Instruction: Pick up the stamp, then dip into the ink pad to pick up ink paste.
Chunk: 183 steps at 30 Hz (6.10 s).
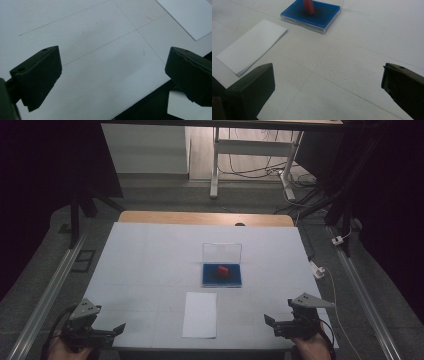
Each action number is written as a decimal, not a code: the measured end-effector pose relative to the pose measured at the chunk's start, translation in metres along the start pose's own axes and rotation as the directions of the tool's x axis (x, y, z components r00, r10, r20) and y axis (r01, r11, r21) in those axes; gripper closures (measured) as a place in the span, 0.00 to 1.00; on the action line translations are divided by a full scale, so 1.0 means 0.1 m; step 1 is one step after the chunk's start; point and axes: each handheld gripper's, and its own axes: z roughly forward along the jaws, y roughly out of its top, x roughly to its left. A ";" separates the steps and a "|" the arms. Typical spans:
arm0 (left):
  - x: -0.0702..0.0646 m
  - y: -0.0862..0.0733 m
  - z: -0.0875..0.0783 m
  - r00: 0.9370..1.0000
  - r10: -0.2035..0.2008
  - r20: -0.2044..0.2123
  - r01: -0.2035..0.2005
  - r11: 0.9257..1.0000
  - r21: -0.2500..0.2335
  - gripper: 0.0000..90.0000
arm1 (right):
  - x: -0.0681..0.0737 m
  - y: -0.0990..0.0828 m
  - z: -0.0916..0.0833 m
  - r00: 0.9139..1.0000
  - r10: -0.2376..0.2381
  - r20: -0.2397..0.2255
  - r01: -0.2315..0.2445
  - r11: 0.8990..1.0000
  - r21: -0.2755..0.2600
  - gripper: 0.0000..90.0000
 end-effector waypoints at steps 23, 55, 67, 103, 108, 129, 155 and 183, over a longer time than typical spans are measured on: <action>0.02 0.00 0.01 1.000 -0.008 0.017 0.008 1.000 0.013 0.00 | -0.01 0.01 0.01 0.997 -0.007 -0.073 0.008 1.000 0.017 0.01; 0.04 -0.01 0.00 0.998 -0.024 0.051 0.023 1.000 0.003 0.01 | 0.20 0.25 0.14 0.980 -0.135 -0.149 0.135 0.991 -0.009 0.00; 0.04 -0.01 0.00 0.998 -0.021 0.058 0.021 1.000 0.008 0.01 | 0.28 0.40 0.33 0.966 -0.199 -0.166 0.204 0.979 0.009 0.00; 0.04 -0.01 0.01 0.998 -0.018 0.059 0.017 1.000 0.012 0.01 | 0.24 0.95 1.17 0.955 -0.228 -0.190 0.248 0.964 0.095 0.00; 0.04 -0.01 0.01 0.998 -0.016 0.057 0.016 1.000 0.010 0.01 | 0.24 1.01 1.26 0.954 -0.233 -0.188 0.255 0.961 0.104 0.00; 0.04 0.00 0.01 0.998 -0.012 0.059 0.011 1.000 0.015 0.01 | 0.19 1.21 1.91 0.939 -0.283 -0.194 0.320 0.928 0.192 0.00; 0.02 0.00 0.02 0.999 -0.002 0.054 0.001 1.000 0.024 0.02 | 0.12 1.27 1.99 0.893 -0.351 -0.281 0.410 0.891 0.192 0.88; 0.02 0.00 0.01 0.998 0.005 0.060 -0.006 1.000 0.013 0.02 | 0.15 1.37 1.67 0.897 -0.328 -0.295 0.374 0.920 0.115 0.88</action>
